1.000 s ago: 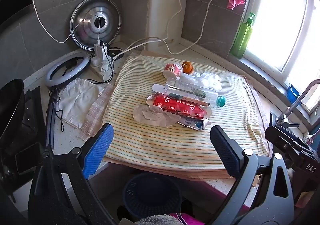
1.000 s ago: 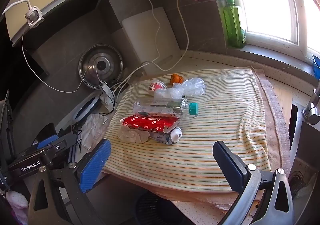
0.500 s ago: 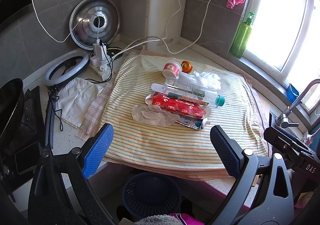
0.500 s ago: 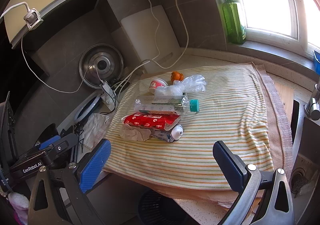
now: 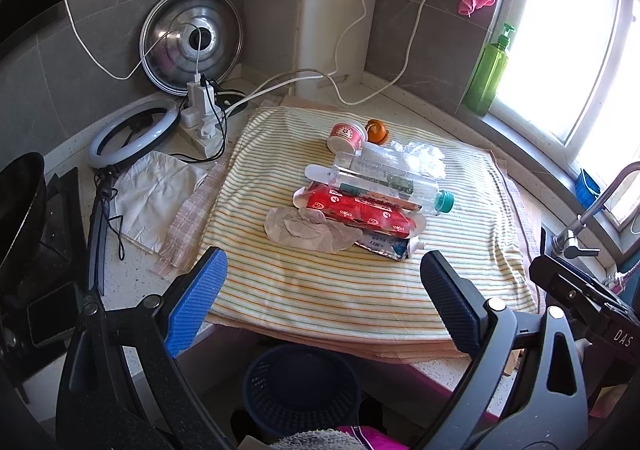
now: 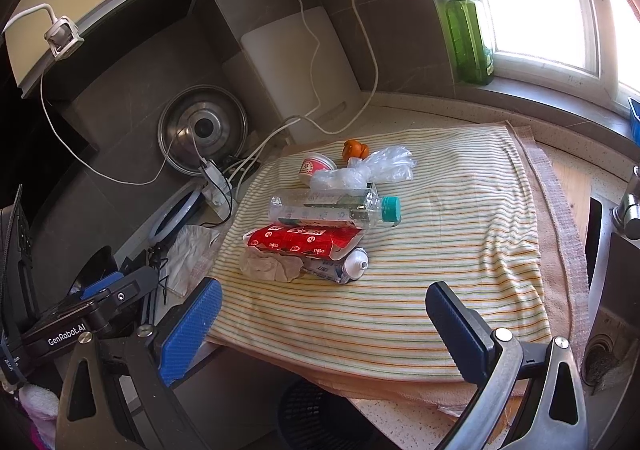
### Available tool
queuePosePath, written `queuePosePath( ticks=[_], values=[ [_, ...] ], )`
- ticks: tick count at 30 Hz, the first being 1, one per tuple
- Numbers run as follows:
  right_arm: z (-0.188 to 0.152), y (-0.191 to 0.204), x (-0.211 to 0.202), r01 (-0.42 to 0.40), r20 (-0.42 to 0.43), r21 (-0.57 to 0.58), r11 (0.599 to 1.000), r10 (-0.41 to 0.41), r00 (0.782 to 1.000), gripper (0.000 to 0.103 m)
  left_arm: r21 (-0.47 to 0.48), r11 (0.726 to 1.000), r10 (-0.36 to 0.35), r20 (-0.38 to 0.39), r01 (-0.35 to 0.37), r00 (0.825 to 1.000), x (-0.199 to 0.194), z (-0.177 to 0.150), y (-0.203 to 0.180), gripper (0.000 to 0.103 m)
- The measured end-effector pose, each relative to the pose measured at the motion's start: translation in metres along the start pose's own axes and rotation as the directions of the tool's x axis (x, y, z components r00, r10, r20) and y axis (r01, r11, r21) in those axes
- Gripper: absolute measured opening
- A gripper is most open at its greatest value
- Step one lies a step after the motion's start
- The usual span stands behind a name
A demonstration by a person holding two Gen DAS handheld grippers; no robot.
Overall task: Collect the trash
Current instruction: 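Move both tools toward the pile of trash on the striped towel, then grasp the crumpled tissue with the left tool while the right tool grasps the clear plastic bag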
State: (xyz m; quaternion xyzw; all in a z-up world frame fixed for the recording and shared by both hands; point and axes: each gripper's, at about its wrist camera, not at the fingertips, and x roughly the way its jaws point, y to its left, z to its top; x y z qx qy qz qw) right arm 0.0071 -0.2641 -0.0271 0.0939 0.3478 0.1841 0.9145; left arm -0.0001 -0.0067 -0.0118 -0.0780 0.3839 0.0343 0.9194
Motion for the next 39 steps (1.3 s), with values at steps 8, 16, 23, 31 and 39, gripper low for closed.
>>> queuePosePath(
  ticks=[8,16,23,31,39],
  values=[
    [0.001,0.000,0.004,-0.001,-0.005,0.000,1.000,0.001,1.000,0.103,-0.014,1.000,-0.020,0.016,0.020,1.000,0.007,-0.003,0.007,0.099],
    [0.004,-0.001,0.009,0.000,-0.009,0.003,1.000,0.000,1.000,0.103,-0.044,0.998,-0.049,0.047,0.051,0.998,0.010,-0.004,0.009,0.099],
    [0.008,-0.004,0.018,0.016,-0.007,-0.019,1.000,-0.017,1.000,0.103,-0.142,0.985,-0.094,0.063,0.102,0.994,0.026,-0.005,0.021,0.099],
    [0.013,-0.019,0.024,0.016,0.031,-0.003,1.000,-0.016,0.999,0.103,-0.159,0.987,-0.021,0.019,0.023,1.000,0.045,-0.008,0.047,0.099],
    [0.030,-0.036,0.044,0.054,-0.032,-0.048,0.997,-0.055,0.998,0.103,-0.167,0.986,-0.023,0.013,0.025,1.000,0.071,-0.011,0.071,0.092]
  ],
)
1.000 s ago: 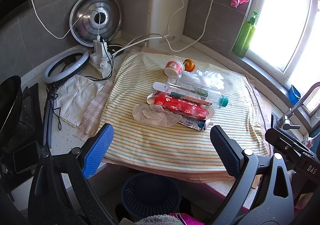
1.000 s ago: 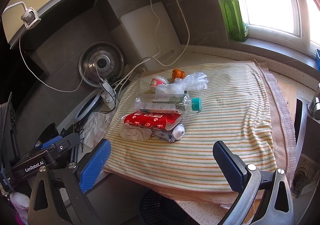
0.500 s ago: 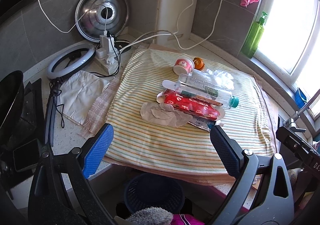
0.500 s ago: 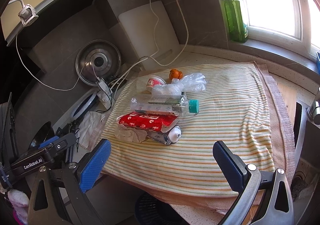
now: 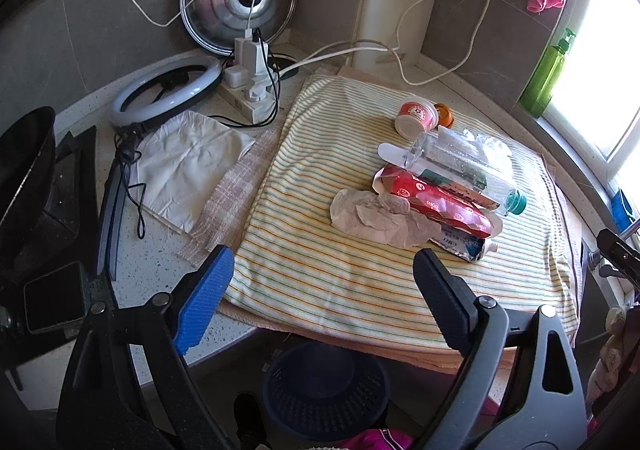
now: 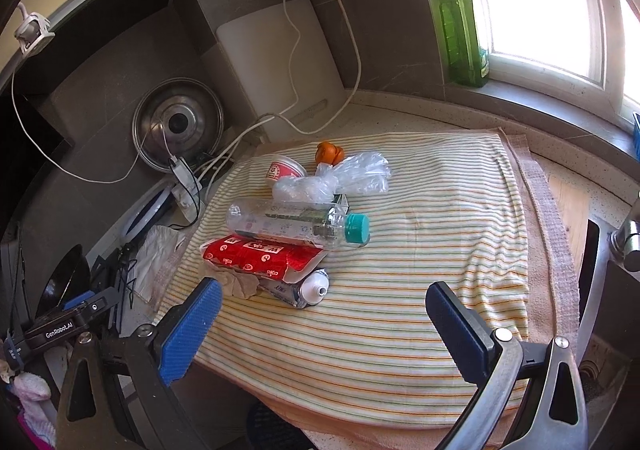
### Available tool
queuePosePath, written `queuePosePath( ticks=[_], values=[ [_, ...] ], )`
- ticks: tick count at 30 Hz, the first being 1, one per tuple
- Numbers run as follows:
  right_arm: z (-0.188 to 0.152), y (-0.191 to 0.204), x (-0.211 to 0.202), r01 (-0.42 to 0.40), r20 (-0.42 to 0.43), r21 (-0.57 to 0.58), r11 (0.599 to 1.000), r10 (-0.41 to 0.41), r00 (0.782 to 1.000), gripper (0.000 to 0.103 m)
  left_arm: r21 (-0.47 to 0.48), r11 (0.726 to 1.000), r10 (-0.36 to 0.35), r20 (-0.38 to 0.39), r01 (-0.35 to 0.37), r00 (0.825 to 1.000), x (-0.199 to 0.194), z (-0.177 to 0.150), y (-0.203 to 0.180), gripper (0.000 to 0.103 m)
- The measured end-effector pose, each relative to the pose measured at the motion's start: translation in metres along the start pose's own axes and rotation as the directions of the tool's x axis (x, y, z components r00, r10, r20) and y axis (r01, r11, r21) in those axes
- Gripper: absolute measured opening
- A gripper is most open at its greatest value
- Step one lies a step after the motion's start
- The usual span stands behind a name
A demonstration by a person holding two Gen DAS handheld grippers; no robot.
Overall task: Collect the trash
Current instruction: 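Grasp the crumpled tissue with the left tool while the right tool grasps the clear plastic bag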
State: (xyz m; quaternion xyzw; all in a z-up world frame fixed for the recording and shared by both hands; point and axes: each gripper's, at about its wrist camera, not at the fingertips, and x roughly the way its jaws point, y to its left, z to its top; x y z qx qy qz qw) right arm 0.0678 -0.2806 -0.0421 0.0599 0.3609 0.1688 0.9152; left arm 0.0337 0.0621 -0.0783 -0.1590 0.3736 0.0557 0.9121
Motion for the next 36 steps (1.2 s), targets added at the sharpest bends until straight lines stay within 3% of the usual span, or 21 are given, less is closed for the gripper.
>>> queuePosePath(
  ticks=[8,16,22,27,36],
  values=[
    [0.022,-0.020,0.034,-0.037,-0.061,0.046,0.998,0.040,0.997,0.102,-0.018,0.998,-0.063,-0.142,0.061,0.988,0.037,-0.011,-0.004,0.080],
    [0.054,-0.031,0.072,-0.094,-0.112,0.094,0.991,0.105,0.988,0.097,-0.007,0.993,-0.118,-0.206,0.120,0.971,0.071,-0.010,-0.015,0.073],
    [0.077,-0.037,0.118,-0.142,-0.181,0.181,0.973,0.175,0.968,0.091,0.012,0.989,-0.138,-0.253,0.145,0.958,0.096,-0.004,-0.019,0.071],
    [0.090,-0.039,0.151,-0.150,-0.225,0.248,0.957,0.207,0.952,0.088,0.066,0.989,-0.114,-0.269,0.136,0.956,0.115,0.004,-0.027,0.071],
    [0.094,-0.029,0.191,-0.090,-0.302,0.238,0.967,0.162,0.939,0.088,0.092,0.989,-0.083,-0.304,0.116,0.949,0.145,0.008,-0.030,0.071]
  ],
)
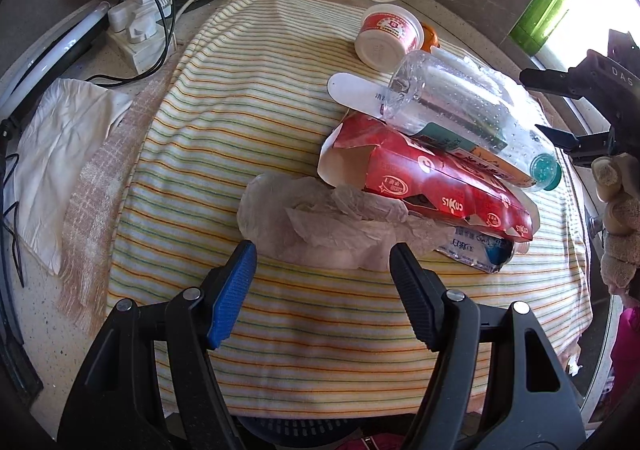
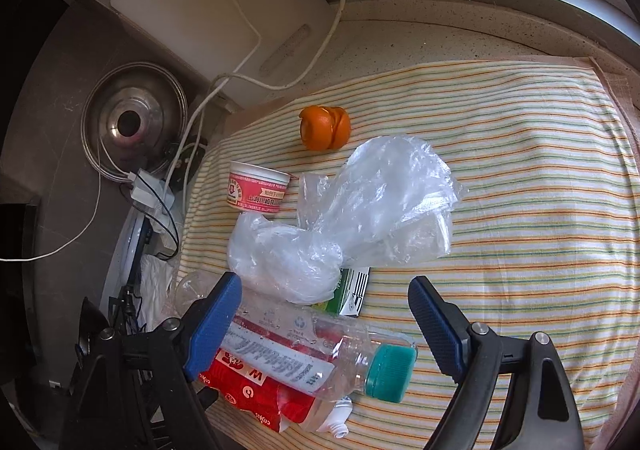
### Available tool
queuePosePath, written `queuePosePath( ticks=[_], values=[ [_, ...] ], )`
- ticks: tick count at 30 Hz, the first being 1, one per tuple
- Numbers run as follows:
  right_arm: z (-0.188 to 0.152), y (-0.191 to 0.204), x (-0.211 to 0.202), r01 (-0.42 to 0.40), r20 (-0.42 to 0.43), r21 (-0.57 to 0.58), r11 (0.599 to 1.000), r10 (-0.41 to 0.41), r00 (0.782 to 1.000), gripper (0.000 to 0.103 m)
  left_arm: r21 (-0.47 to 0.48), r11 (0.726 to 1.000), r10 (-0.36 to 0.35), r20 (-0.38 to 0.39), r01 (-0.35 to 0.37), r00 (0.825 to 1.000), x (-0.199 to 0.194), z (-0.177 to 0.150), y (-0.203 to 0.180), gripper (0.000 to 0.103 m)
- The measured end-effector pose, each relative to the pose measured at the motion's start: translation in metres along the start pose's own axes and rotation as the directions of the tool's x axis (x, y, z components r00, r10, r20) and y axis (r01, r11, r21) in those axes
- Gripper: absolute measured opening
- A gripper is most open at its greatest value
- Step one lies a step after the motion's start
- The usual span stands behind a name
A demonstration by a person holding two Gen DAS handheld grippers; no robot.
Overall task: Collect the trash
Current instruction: 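Grasp the crumpled tissue with the left tool while the right tool grasps the clear plastic bag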
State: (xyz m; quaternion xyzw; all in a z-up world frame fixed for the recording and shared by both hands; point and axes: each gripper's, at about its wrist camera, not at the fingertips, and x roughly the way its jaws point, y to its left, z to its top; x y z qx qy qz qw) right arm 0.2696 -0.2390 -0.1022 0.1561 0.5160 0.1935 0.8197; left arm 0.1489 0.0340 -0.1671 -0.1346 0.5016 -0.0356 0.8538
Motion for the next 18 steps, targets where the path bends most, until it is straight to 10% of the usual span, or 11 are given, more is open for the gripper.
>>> queuePosePath(
  ticks=[11,18],
  values=[
    [0.010,0.003,0.024,0.020,-0.039,0.060,0.998,-0.018,0.999,0.084,-0.063,0.998,0.001,-0.023,-0.002,1.000,0.016,0.007,0.018,0.025],
    [0.012,0.006,0.032,0.035,-0.055,0.063,0.997,-0.031,0.998,0.064,-0.088,0.996,-0.001,-0.016,0.000,1.000,0.013,0.007,0.028,0.007]
  ],
)
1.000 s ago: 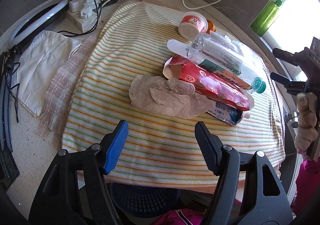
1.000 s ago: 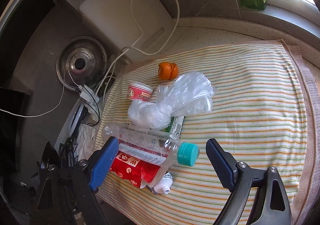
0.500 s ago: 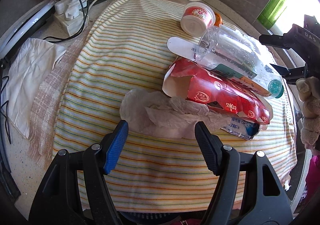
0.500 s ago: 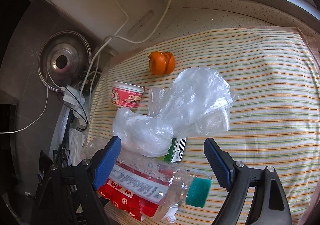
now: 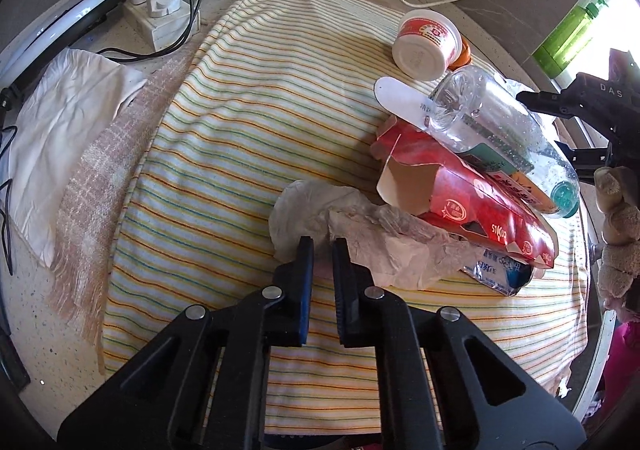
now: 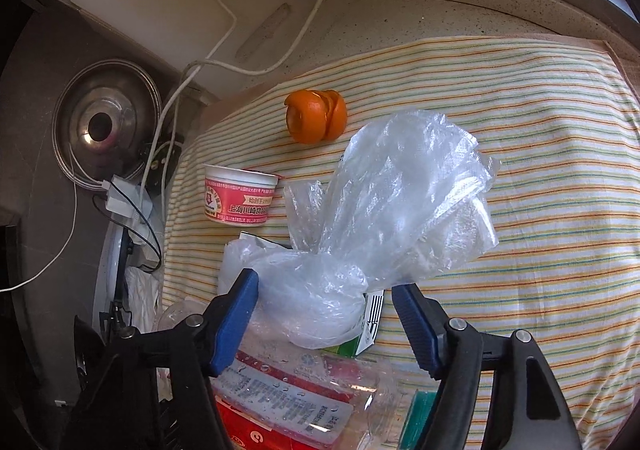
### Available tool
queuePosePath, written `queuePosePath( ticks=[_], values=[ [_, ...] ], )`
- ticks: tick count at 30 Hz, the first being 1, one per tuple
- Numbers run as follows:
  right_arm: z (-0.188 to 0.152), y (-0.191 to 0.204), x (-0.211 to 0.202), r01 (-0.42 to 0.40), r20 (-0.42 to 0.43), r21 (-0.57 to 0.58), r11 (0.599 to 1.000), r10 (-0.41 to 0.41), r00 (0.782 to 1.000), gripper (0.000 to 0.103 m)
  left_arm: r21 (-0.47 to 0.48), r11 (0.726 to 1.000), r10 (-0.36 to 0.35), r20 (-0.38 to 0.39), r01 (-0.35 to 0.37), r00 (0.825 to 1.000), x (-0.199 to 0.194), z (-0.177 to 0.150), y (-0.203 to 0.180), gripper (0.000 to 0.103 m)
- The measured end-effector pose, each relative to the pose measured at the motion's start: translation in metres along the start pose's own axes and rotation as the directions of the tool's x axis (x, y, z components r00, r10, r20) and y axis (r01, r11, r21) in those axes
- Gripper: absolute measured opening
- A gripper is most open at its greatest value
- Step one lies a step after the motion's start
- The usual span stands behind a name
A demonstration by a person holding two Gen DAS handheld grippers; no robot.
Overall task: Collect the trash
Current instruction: 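Grasp the crumpled tissue with the left tool while the right tool grasps the clear plastic bag, then lift the tissue with the left tool while the right tool lifts the plastic bag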
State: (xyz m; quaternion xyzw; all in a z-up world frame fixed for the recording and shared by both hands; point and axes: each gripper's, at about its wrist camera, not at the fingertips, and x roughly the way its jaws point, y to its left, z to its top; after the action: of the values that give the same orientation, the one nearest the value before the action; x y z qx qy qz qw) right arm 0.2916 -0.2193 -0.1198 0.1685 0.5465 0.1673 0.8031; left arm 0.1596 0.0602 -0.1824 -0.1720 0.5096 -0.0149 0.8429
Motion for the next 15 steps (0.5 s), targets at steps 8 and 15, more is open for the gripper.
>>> queuePosePath(
  ticks=[8,15],
  values=[
    [-0.001,0.004,-0.013,-0.005,0.045,-0.014,1.000,0.006,0.999,0.038,-0.003,1.000,0.017,0.057,-0.016,0.998,-0.017,-0.003,0.008,0.001],
    [-0.001,0.002,-0.026,-0.012,0.073,-0.023,1.000,0.014,0.997,0.036,0.080,0.997,0.009,0.099,-0.017,0.995,-0.021,-0.008,-0.007,0.083]
  ],
)
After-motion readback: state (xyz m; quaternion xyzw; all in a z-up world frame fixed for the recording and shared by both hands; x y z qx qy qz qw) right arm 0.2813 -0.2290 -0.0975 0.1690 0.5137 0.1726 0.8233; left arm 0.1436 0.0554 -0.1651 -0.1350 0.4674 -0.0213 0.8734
